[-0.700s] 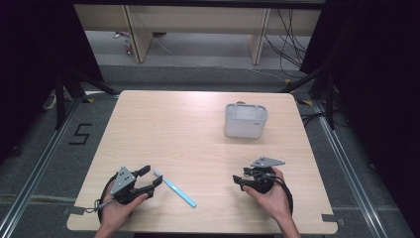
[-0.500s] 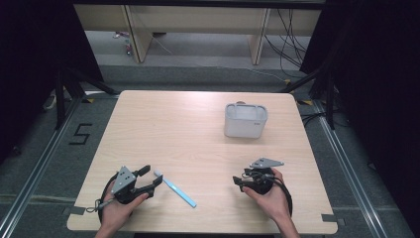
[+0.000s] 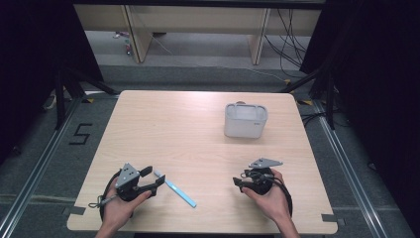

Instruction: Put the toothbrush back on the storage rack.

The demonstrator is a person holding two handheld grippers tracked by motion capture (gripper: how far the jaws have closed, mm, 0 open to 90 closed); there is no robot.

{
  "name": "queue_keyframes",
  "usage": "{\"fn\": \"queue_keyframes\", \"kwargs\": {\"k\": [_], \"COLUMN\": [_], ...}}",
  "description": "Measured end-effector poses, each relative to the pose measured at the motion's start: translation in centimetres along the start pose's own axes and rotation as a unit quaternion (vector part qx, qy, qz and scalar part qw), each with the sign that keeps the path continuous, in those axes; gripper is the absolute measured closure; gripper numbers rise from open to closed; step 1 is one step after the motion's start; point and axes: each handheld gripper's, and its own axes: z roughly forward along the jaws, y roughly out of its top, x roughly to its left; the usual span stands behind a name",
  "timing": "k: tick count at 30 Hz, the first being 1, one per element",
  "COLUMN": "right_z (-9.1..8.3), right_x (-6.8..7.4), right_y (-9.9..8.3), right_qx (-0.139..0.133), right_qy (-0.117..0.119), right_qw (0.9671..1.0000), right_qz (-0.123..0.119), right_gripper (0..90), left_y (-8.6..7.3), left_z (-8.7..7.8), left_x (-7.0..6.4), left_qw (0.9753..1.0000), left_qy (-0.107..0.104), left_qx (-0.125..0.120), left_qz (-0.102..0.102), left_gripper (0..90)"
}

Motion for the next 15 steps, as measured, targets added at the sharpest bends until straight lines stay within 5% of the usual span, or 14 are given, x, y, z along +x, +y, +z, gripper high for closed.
{"fn": "queue_keyframes", "kwargs": {"k": [2,3,4,10,13,15], "right_z": [0.0,0.1,0.0,0.1,-0.1,-0.1], "right_x": [-0.2,-0.5,-0.2,0.0,0.1,0.1], "right_y": [0.1,0.1,0.0,0.1,0.2,0.2], "right_qx": [0.002,-0.003,0.008,0.010,0.015,0.015], "right_qy": [0.001,-0.007,-0.007,0.003,0.000,-0.001], "right_qw": [0.9999,0.9991,0.9997,0.9998,0.9997,0.9997], "right_qz": [-0.013,-0.042,-0.023,-0.019,-0.020,-0.021], "right_gripper": [43.5,43.5,43.5,43.0,42.7,42.6], "left_y": [0.4,0.6,1.1,2.2,2.6,3.0], "left_z": [0.1,0.3,0.4,1.1,1.6,1.8], "left_x": [-0.4,-0.6,-1.0,-1.7,-2.1,-2.4], "left_qw": [0.9998,0.9997,0.9989,0.9948,0.9897,0.9837], "left_qy": [0.001,-0.003,0.004,0.014,0.026,0.031], "left_qx": [0.018,0.024,0.046,0.100,0.140,0.177], "left_qz": [-0.002,-0.005,-0.005,-0.003,-0.013,-0.010], "left_gripper": [35.6,35.6,35.7,35.3,35.4,35.3]}}
